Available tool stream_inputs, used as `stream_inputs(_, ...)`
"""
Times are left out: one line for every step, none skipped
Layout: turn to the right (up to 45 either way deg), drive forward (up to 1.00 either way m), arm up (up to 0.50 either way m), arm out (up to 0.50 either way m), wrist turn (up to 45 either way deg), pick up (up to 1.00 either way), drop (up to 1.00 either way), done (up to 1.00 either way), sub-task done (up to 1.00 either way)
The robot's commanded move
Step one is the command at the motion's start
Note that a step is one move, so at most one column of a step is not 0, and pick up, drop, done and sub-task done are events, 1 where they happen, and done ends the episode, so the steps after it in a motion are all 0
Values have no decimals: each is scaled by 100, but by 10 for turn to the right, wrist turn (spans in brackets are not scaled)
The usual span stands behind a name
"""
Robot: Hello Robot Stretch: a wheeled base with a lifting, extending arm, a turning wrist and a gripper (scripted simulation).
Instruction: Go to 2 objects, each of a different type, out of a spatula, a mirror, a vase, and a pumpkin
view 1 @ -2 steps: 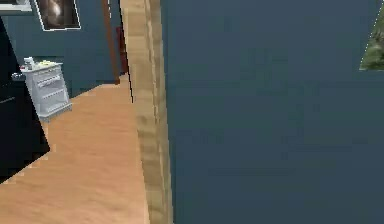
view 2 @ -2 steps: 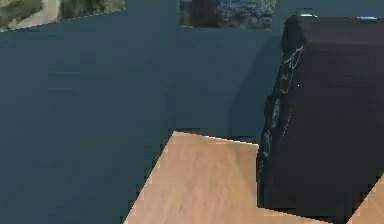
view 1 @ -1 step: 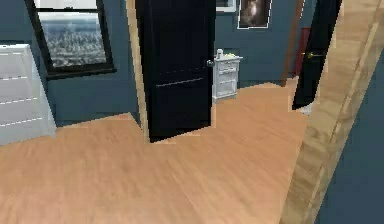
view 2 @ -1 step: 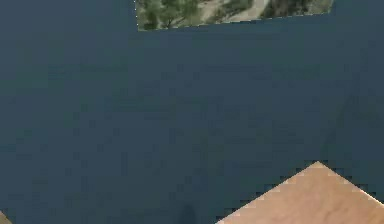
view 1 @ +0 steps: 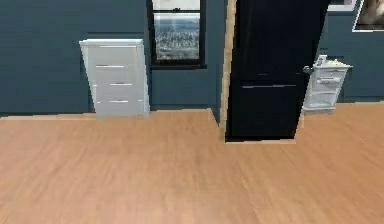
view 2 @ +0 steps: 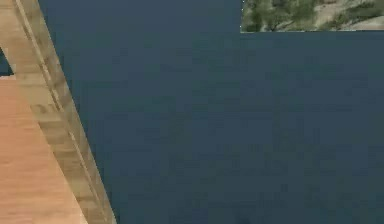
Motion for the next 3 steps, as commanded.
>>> stream_inputs(0, 60, 0, 0, 0, 0, 0, 0, 0)
stream_inputs(450, 0, 0, 0, 0, 0, 0, 0, 0)
stream_inputs(180, 0, 0, 0, 0, 0, 0, 0, 0)
